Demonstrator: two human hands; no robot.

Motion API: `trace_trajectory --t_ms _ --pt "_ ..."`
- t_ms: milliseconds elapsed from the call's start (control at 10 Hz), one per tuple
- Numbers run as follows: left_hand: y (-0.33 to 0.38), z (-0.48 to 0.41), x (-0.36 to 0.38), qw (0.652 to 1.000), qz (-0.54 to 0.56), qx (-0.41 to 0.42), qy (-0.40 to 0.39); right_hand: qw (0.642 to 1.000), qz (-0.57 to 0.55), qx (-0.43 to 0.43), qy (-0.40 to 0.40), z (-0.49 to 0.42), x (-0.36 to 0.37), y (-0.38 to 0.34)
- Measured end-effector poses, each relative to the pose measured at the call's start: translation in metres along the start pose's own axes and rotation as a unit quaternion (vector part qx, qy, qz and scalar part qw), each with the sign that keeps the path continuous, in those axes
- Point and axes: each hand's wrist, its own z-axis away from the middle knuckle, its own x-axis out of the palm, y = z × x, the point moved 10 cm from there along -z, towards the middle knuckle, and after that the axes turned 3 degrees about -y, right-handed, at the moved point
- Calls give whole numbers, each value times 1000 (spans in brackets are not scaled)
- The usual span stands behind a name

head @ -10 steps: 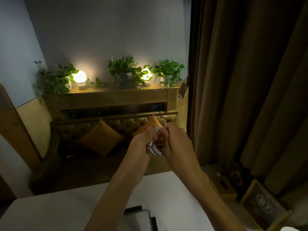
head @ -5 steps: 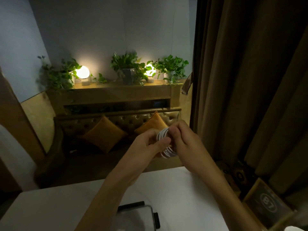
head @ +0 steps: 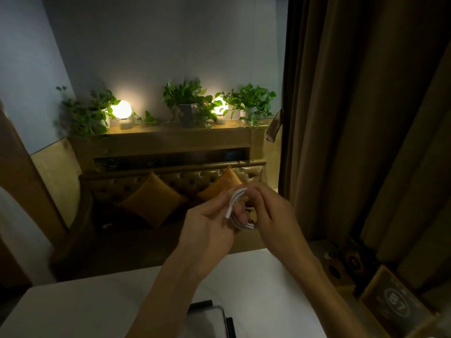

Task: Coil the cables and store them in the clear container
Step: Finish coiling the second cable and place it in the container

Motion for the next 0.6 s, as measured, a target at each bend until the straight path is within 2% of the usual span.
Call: trace_trajectory --t_ms 100,200,300,400,500,600 --pt "-3 -4 1 999 -31 -5 -16 995 61 -68 -49 -4 2 -13" --pt "3 -6 4 999 -36 21 -24 995 -16 -39 -91 -3 8 -12" --pt "6 -5 10 998 -30 42 -29 992 -87 -2 -93 -1 7 -5" --pt "3 -2 17 996 -64 42 -48 998 -59 1 -33 -4 -7 1" --pt "-5 1 25 996 -10 -6 -93 998 -64 6 -10 -9 -20 7" --pt "-11 -4 27 994 -17 -23 -109 997 -70 6 -28 -10 -23 8"
